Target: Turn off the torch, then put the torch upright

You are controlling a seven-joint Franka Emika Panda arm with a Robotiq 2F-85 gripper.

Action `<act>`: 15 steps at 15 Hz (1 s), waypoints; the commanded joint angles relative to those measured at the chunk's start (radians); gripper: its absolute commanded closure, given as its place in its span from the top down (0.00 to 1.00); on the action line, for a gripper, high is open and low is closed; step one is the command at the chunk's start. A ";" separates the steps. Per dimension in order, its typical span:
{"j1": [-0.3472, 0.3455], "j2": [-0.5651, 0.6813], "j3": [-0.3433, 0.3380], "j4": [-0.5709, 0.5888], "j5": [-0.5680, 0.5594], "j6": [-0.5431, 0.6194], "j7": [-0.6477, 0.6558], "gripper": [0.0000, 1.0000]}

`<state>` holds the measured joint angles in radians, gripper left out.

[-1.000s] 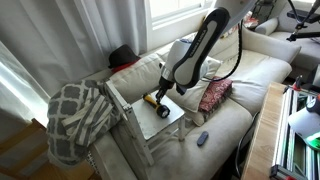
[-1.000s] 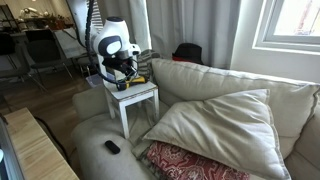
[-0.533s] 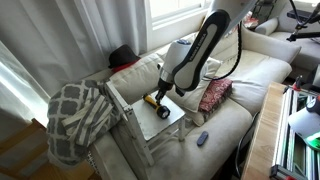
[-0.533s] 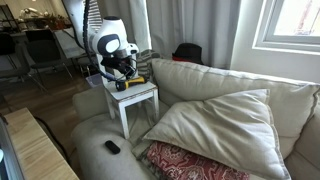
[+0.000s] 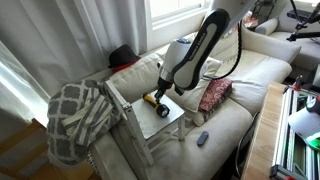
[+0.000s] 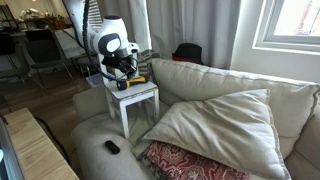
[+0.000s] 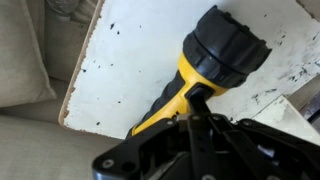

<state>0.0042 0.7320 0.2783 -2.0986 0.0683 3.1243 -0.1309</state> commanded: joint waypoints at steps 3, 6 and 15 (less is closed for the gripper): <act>-0.048 0.019 0.033 -0.021 -0.015 0.053 0.024 0.00; -0.070 0.008 0.043 -0.037 -0.015 0.055 0.025 0.00; -0.163 0.012 0.133 -0.059 -0.017 0.051 0.013 0.00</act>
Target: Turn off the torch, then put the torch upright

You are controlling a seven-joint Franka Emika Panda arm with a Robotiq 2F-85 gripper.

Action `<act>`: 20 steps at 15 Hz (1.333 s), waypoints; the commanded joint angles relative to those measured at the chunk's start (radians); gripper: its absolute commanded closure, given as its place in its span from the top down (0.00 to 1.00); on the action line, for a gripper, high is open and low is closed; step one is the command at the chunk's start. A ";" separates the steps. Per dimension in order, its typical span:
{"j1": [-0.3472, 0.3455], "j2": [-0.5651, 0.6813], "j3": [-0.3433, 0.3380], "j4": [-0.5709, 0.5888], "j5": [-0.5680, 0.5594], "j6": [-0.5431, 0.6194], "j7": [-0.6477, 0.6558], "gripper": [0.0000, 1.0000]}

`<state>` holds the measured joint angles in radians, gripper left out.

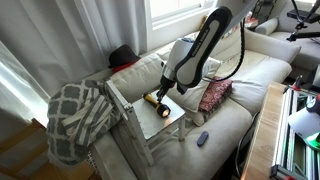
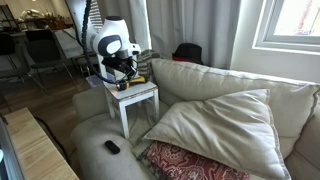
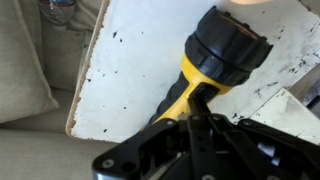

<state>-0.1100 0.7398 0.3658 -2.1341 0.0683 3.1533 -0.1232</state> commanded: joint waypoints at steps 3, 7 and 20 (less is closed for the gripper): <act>-0.058 0.005 0.054 -0.025 -0.019 0.013 0.005 0.00; -0.063 0.014 0.057 -0.025 -0.020 0.005 0.004 0.00; 0.140 0.029 -0.118 0.020 -0.022 -0.048 0.051 0.00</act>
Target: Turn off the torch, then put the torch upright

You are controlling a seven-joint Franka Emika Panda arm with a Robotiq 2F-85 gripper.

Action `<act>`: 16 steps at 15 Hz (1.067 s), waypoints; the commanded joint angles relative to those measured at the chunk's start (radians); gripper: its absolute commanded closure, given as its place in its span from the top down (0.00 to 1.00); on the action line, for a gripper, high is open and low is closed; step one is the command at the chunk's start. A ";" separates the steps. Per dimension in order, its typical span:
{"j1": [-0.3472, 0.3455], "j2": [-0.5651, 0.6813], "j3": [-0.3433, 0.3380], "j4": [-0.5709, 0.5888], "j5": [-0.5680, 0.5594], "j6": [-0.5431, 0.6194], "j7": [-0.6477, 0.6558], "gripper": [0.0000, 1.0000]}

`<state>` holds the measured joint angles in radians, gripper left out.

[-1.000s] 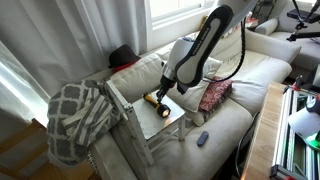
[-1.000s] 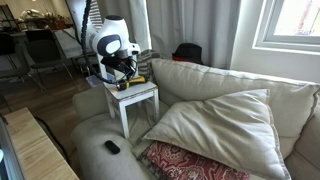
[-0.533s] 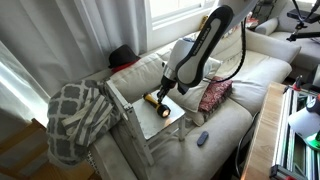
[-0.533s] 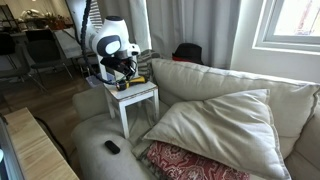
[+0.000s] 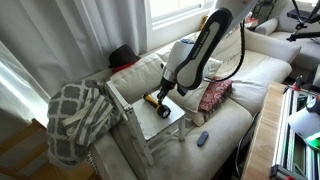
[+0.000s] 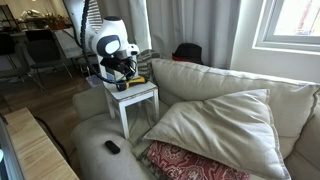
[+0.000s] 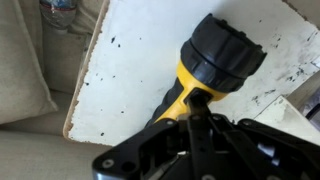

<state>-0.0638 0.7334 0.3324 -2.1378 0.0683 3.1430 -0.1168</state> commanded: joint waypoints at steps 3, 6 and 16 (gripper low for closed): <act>0.095 0.018 -0.077 0.023 -0.017 -0.027 0.052 0.00; 0.066 -0.021 -0.060 0.000 -0.013 -0.034 0.049 0.00; 0.062 -0.079 -0.074 -0.010 -0.012 -0.039 0.054 0.40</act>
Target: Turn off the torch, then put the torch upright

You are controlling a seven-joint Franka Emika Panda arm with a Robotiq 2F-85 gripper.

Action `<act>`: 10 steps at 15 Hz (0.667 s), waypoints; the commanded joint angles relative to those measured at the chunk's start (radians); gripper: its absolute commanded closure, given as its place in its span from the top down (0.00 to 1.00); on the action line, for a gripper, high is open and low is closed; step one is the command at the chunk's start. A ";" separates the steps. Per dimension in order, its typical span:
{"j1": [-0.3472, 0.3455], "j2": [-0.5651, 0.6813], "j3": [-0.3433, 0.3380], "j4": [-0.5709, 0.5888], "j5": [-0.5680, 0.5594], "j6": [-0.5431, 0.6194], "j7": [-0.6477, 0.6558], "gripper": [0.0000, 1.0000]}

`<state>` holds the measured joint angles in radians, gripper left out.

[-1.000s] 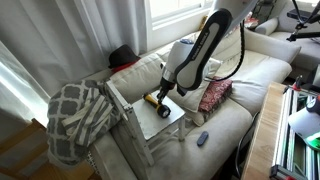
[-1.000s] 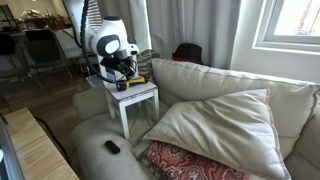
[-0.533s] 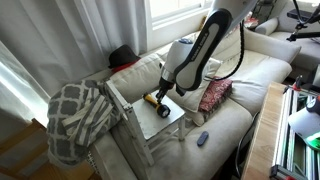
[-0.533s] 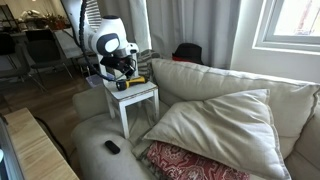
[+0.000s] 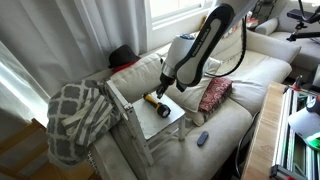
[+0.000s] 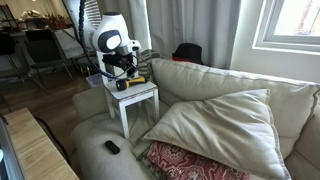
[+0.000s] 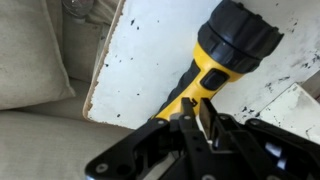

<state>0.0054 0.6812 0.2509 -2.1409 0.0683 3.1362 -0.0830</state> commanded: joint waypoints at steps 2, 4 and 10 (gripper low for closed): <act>-0.001 -0.022 0.003 0.022 -0.012 -0.054 0.022 0.54; 0.016 -0.010 -0.017 0.056 -0.009 -0.085 0.030 0.69; 0.037 0.065 -0.033 0.187 -0.006 -0.212 0.021 1.00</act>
<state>0.0123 0.6901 0.2410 -2.0308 0.0683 2.9755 -0.0786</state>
